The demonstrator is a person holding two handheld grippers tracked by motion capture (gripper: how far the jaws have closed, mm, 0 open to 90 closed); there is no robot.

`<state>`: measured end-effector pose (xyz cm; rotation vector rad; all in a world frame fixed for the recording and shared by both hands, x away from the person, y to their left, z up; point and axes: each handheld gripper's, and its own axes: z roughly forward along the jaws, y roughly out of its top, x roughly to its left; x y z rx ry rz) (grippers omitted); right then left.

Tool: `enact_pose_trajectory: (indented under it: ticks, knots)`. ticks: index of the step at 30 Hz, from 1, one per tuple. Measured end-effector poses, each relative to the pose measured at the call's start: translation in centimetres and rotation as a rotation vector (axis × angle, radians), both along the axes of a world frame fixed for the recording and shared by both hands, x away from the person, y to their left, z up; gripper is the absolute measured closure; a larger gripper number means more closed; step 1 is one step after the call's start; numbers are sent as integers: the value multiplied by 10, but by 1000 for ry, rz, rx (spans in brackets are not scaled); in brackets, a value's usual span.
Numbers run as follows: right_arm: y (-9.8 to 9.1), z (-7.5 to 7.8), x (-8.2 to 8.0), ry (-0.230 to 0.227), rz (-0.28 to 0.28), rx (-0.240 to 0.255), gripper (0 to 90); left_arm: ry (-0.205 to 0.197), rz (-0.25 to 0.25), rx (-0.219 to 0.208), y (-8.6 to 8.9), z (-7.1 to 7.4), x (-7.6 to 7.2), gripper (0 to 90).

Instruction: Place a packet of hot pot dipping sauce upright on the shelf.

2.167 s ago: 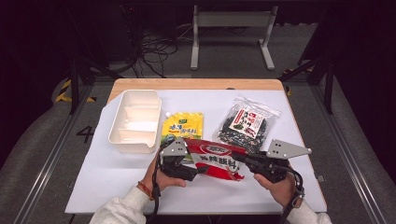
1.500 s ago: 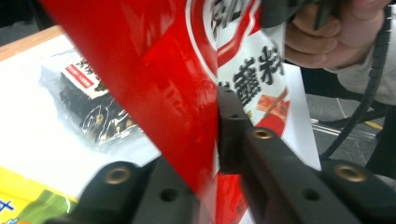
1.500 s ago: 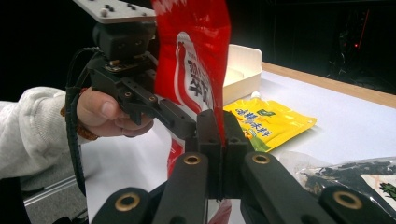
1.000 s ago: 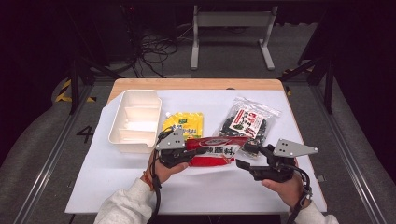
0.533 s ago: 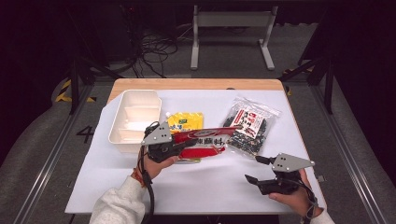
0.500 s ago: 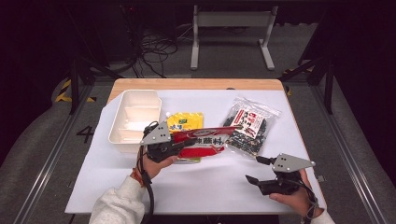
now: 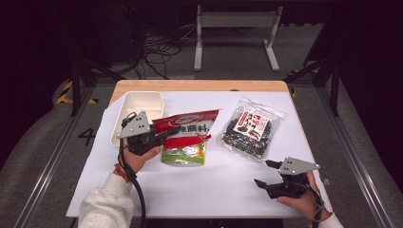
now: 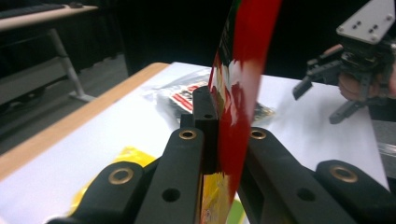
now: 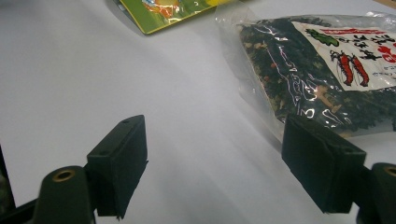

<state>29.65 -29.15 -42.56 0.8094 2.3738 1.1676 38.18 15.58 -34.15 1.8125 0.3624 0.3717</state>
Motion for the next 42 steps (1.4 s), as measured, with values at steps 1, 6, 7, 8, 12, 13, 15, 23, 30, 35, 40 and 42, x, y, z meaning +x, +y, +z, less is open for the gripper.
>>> enact_pose_trajectory:
  ticks: [1,6,7,8,12,13,15,23,30,35,40,42]
  knots:
    - [0,0,0,2,1,2,231,-3,13,5,5,4,3,899]
    - [2,-1,1,7,0,6,230,-7,48,7,23,13,12,899]
    - [3,-2,2,11,1,7,229,-7,63,2,29,14,14,899]
    - [3,-2,2,11,1,7,229,-7,63,2,29,14,14,899]
    - [6,-4,2,18,5,2,227,-15,98,-2,41,16,21,899]
    - [6,-4,2,18,7,1,228,-12,102,3,44,17,23,899]
    - [7,-5,3,21,9,-2,227,-16,130,3,52,21,30,899]
    - [11,-9,5,37,16,-11,228,-23,170,40,75,32,55,899]
    - [10,-15,3,62,3,-17,228,-14,180,64,92,32,83,899]
    - [8,-18,-1,80,-20,-7,228,6,179,67,100,23,106,899]
    - [6,-20,-6,89,-40,-16,228,24,179,66,104,15,119,898]
    - [5,-20,-8,93,-50,-15,229,30,174,63,106,11,125,898]
